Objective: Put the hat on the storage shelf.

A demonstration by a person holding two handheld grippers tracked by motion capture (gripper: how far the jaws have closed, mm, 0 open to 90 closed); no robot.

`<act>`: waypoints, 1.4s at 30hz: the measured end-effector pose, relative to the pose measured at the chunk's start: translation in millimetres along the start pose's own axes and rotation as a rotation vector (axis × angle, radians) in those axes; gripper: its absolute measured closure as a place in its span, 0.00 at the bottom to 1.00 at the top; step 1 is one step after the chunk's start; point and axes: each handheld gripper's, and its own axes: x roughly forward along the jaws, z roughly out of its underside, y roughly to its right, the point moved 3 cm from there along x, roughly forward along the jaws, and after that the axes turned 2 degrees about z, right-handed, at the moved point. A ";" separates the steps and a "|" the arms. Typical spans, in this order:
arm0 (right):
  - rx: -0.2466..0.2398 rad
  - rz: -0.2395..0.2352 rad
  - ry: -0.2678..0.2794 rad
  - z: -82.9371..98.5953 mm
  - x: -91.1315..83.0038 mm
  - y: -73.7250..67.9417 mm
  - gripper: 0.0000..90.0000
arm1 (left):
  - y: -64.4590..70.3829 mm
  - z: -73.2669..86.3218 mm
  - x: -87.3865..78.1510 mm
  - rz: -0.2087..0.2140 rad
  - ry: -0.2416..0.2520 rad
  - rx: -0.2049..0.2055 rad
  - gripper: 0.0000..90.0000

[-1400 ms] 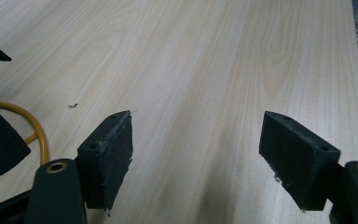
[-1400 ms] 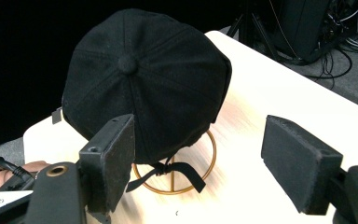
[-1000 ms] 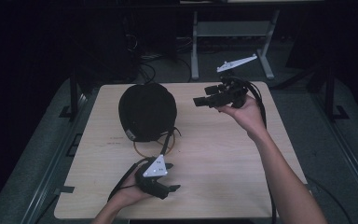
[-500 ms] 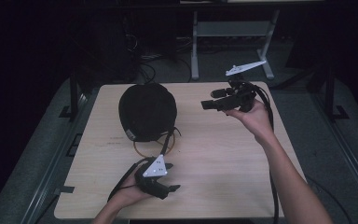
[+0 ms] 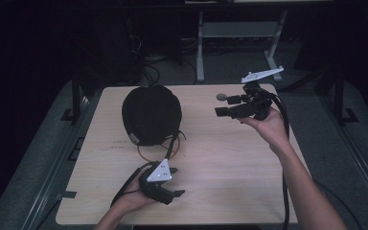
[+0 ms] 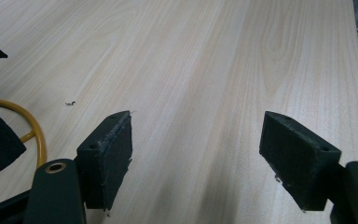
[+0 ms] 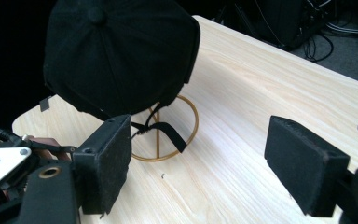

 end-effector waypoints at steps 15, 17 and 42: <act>0.030 0.020 -0.008 24.7 -8.9 9.8 0.23 | -0.5 0.7 0.3 -0.002 -0.009 0.006 0.28; 0.033 0.020 -0.008 28.3 -10.0 10.7 0.22 | -0.7 0.6 0.0 -0.003 -0.010 0.005 0.28; 0.074 0.059 -0.038 93.4 -28.7 15.3 0.21 | -0.7 2.1 1.2 0.000 -0.011 -0.004 0.28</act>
